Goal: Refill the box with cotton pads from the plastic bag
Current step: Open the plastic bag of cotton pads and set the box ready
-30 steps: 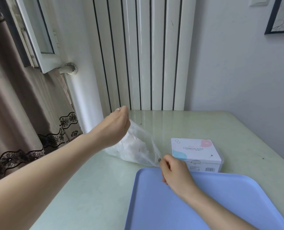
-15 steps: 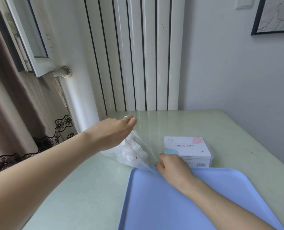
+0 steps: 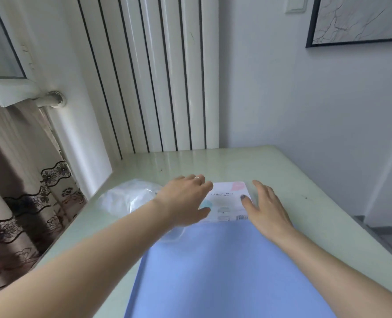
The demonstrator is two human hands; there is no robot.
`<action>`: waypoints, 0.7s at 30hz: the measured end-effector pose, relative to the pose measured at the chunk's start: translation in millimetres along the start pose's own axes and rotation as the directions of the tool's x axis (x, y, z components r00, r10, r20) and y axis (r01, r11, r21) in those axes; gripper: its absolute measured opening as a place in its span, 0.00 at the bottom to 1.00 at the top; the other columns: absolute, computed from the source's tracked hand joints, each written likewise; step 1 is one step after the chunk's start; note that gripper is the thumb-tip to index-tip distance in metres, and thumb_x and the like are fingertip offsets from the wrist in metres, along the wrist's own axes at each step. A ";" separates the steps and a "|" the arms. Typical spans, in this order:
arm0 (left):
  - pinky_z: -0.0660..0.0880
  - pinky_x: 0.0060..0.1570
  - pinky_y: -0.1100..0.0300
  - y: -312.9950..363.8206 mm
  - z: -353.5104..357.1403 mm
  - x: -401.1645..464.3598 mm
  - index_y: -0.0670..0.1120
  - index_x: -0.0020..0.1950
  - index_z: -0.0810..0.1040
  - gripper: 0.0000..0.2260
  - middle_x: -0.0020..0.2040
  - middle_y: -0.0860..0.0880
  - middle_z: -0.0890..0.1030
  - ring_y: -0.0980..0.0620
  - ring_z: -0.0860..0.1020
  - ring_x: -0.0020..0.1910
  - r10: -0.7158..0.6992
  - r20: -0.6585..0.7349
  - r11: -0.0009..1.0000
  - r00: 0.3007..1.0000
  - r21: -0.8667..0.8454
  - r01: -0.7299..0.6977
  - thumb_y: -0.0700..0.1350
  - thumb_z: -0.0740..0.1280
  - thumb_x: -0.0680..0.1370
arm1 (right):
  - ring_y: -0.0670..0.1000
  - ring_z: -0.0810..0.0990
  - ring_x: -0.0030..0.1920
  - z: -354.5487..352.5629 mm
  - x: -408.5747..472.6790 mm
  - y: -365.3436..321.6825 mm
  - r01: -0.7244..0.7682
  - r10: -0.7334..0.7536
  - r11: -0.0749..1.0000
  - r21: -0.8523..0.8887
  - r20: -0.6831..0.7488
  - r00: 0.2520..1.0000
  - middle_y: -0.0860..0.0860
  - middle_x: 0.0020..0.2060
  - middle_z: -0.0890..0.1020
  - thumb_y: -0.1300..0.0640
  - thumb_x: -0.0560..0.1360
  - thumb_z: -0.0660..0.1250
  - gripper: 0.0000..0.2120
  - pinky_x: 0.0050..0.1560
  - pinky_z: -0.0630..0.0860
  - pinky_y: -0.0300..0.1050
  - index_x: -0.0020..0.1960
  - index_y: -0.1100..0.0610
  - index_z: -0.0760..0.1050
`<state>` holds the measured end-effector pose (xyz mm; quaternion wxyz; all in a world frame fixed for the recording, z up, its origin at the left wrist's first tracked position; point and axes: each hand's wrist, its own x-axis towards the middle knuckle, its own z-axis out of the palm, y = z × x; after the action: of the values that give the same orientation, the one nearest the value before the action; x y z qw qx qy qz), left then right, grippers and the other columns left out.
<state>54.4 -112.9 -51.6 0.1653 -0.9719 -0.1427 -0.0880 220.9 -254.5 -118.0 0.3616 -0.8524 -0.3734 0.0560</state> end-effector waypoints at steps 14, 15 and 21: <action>0.63 0.42 0.54 28.5 59.7 48.4 0.37 0.73 0.62 0.27 0.66 0.35 0.75 0.41 0.78 0.58 -0.004 0.172 0.931 0.985 0.361 -0.059 0.57 0.53 0.84 | 0.59 0.75 0.48 32.7 -1.0 26.8 -0.130 0.147 0.960 0.247 -0.053 0.988 0.54 0.42 0.80 0.51 0.83 0.50 0.15 0.49 0.71 0.53 0.45 0.55 0.71; 0.62 0.42 0.53 27.7 59.6 48.0 0.36 0.74 0.60 0.27 0.69 0.33 0.73 0.40 0.77 0.60 0.004 0.193 0.926 0.981 0.371 -0.077 0.56 0.52 0.84 | 0.60 0.75 0.48 32.3 -1.5 26.5 -0.117 0.135 0.964 0.237 -0.060 0.989 0.54 0.42 0.79 0.51 0.83 0.50 0.15 0.49 0.71 0.53 0.45 0.55 0.71; 0.64 0.41 0.53 12.1 51.5 57.7 0.40 0.67 0.68 0.23 0.55 0.42 0.81 0.41 0.80 0.50 0.110 0.172 0.939 0.979 0.306 -0.159 0.57 0.52 0.83 | 0.59 0.75 0.50 35.1 -3.6 27.4 -0.092 0.109 0.968 0.234 -0.060 0.992 0.47 0.42 0.79 0.47 0.83 0.51 0.12 0.50 0.72 0.52 0.53 0.47 0.72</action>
<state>118.9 -91.8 -90.5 0.3138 -0.9439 -0.1003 0.0220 221.8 -249.4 -162.4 0.4683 -0.8239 -0.3071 0.0864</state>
